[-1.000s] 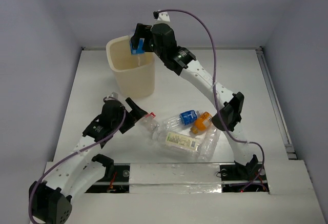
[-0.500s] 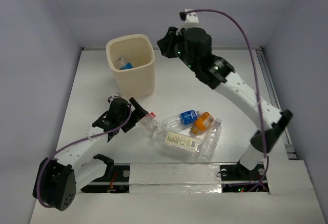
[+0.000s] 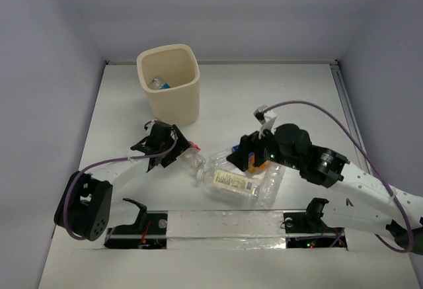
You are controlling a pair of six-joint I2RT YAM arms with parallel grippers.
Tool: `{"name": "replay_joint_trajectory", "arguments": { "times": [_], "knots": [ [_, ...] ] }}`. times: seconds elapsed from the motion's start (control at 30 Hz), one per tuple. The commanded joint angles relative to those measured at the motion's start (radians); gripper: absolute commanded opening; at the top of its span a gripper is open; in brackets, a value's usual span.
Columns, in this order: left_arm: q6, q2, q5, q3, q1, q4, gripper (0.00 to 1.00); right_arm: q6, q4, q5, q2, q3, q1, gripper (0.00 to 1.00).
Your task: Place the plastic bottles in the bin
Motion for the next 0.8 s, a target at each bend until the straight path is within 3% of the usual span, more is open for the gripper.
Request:
{"name": "replay_joint_trajectory", "arguments": {
  "times": [0.0,0.13,0.17,0.27,0.4,0.43,0.53,0.63,0.77],
  "knots": [
    [-0.020,0.029,-0.031,0.041,-0.003,0.033,0.82,0.092,-0.007,-0.022,-0.087,-0.093,0.037,0.89],
    [-0.043,0.063,-0.028,0.053,-0.003,0.064,0.56,0.080,-0.061,-0.030,-0.059,-0.124,0.057,0.89],
    [-0.045,0.063,-0.031,0.054,-0.003,0.061,0.41,0.056,-0.076,-0.030,-0.040,-0.118,0.057,0.89],
    [-0.051,0.014,-0.065,0.057,-0.003,0.015,0.28,0.002,-0.134,-0.028,0.043,-0.083,0.079,0.88],
    [-0.036,-0.165,-0.085,0.077,-0.003,-0.081,0.24,-0.053,-0.155,-0.012,0.115,-0.055,0.088,0.92],
    [-0.029,-0.202,-0.091,0.088,-0.003,-0.136,0.24,-0.067,-0.158,-0.015,0.125,-0.051,0.088,0.99],
    [-0.003,-0.354,-0.106,0.158,-0.003,-0.250,0.24,-0.121,-0.182,-0.001,0.185,-0.023,0.114,1.00],
    [0.021,-0.448,-0.128,0.286,-0.003,-0.362,0.23,-0.145,-0.168,-0.018,0.239,-0.017,0.125,1.00],
    [0.095,-0.442,-0.187,0.559,-0.003,-0.447,0.23,-0.167,-0.174,-0.015,0.297,0.009,0.150,1.00]
  ]
}}
